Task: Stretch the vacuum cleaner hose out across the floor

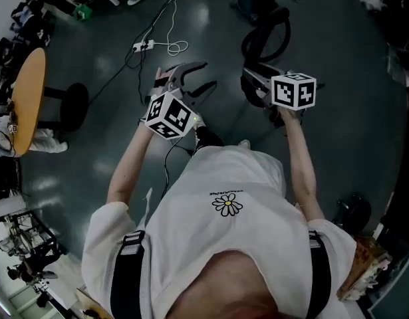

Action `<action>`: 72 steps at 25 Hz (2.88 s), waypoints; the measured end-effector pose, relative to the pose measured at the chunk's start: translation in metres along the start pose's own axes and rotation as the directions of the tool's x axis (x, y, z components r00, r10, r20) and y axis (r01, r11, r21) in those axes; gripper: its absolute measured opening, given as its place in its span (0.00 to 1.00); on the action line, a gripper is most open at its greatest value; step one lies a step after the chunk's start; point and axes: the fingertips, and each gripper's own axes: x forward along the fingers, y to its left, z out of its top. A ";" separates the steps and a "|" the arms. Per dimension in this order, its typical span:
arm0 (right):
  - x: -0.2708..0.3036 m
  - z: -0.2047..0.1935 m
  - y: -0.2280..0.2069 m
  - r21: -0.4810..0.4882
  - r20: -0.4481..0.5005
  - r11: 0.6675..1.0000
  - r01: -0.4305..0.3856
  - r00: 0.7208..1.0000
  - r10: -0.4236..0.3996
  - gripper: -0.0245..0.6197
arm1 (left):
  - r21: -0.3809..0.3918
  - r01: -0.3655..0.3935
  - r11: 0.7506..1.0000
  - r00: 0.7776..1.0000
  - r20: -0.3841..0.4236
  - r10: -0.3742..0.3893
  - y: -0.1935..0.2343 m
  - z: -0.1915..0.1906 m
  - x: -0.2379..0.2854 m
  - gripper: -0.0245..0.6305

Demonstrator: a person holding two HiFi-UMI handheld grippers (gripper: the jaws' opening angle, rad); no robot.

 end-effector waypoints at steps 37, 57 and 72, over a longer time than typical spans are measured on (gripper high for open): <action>-0.158 0.097 0.060 0.108 0.510 0.886 -0.452 0.790 0.341 0.31 | 0.048 0.304 0.951 0.791 0.543 -0.281 -0.002 0.168 0.011 0.34; -0.149 0.065 0.108 0.217 0.376 0.636 -0.740 0.665 0.646 0.32 | 0.214 0.650 0.729 0.593 0.458 -0.663 -0.061 0.178 -0.041 0.19; -0.135 0.018 0.103 0.292 0.278 0.696 -0.656 0.754 0.595 0.31 | 0.198 0.244 0.949 0.870 0.387 -0.304 -0.009 0.141 -0.015 0.19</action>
